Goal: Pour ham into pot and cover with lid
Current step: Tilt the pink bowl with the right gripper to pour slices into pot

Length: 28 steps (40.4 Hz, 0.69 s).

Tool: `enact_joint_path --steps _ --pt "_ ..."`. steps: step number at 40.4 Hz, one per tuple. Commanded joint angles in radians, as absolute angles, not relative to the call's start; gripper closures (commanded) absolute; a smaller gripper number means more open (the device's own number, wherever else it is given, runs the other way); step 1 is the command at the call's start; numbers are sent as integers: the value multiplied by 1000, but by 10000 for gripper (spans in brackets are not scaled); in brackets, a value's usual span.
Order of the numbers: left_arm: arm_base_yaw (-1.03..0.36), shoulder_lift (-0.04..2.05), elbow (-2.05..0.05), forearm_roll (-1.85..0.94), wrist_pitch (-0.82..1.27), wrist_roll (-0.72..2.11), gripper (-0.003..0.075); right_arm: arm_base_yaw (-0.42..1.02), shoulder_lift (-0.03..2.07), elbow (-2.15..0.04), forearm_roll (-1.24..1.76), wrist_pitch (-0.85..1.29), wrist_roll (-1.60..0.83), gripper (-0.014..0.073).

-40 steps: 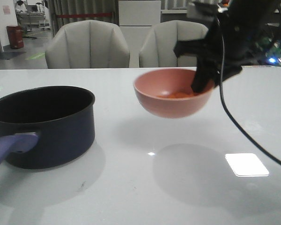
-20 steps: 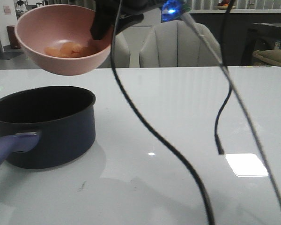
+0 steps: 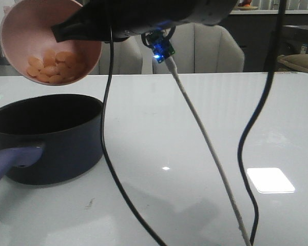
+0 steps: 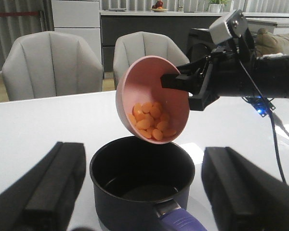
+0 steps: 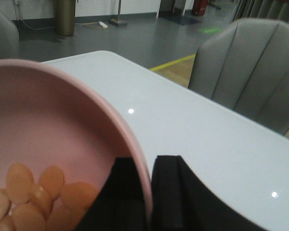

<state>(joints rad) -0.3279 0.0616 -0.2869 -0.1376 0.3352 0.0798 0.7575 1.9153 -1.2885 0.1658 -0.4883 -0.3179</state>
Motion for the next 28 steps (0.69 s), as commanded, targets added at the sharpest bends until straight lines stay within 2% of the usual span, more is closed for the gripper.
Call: enact_joint_path --steps 1,9,19,24,28 --pt "-336 72 -315 -146 261 78 192 778 1877 -1309 150 -691 -465 457" --pt "-336 72 -315 -146 261 78 192 832 1933 -1309 168 -824 -815 457" --pt "-336 72 -315 -146 261 78 192 857 2030 -1309 191 -1131 -1145 457" --pt "-336 72 -315 -146 261 78 192 857 2073 -1309 191 -1285 -1235 457" --pt "-336 72 -315 -146 261 78 192 857 2091 -1309 190 -1287 -1244 457"
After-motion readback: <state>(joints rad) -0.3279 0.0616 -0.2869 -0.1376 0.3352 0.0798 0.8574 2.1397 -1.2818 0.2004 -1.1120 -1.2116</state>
